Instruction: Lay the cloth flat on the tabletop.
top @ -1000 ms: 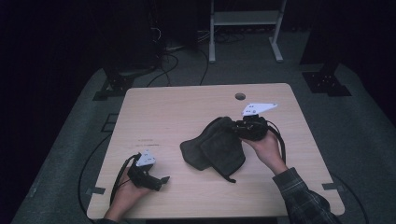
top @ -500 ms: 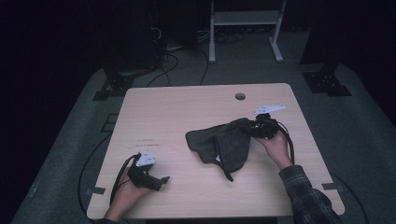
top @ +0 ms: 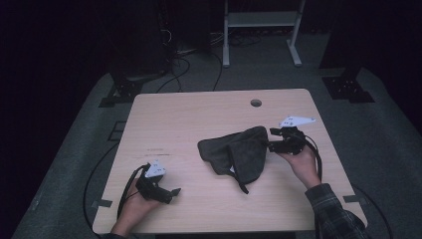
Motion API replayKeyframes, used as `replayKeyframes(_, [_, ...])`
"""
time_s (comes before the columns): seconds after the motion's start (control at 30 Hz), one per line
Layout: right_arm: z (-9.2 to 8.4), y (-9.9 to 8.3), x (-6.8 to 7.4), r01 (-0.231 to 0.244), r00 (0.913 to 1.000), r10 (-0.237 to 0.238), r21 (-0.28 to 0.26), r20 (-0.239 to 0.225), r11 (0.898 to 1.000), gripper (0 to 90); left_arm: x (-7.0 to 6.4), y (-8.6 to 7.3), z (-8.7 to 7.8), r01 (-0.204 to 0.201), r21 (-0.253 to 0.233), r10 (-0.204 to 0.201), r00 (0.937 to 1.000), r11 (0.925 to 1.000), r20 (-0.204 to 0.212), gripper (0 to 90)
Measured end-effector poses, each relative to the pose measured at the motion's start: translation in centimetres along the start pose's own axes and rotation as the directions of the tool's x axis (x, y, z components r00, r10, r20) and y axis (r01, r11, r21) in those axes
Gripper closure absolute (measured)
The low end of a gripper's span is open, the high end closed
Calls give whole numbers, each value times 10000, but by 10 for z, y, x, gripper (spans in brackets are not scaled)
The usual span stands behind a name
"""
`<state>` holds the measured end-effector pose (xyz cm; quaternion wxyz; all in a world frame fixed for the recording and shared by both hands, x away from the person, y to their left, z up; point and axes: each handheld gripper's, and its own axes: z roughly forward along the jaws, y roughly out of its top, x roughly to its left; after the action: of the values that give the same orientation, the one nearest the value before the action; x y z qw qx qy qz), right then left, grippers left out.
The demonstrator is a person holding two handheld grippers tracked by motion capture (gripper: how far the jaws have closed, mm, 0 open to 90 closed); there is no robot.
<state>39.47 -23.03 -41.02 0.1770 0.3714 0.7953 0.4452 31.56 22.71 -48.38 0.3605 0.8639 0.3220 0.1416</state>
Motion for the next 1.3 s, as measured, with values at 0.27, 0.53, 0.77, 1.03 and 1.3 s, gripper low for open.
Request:
replayKeyframes(0.27, [-13,-16,49,733,9898,-721,53,-1229,9973,355,0,0,0,-24,48,24,10000,10000,4,0])
replayKeyframes(0.53, [-7,-39,97,1538,9682,-1377,628,-2087,9861,350,0,0,0,-22,46,22,10000,10000,4,0])
replayKeyframes(0.77, [11,-44,118,2363,9570,-2118,1092,-1981,9655,340,0,0,0,-25,49,25,10000,10000,4,0])
replayKeyframes(1.03, [21,-53,114,2732,9570,-2507,1625,-1460,9481,550,0,0,0,-24,48,24,10000,10000,5,0])
replayKeyframes(1.3, [7,-49,95,2022,9648,-1759,1240,-1956,9715,772,0,0,0,-27,49,27,10000,10000,5,0])
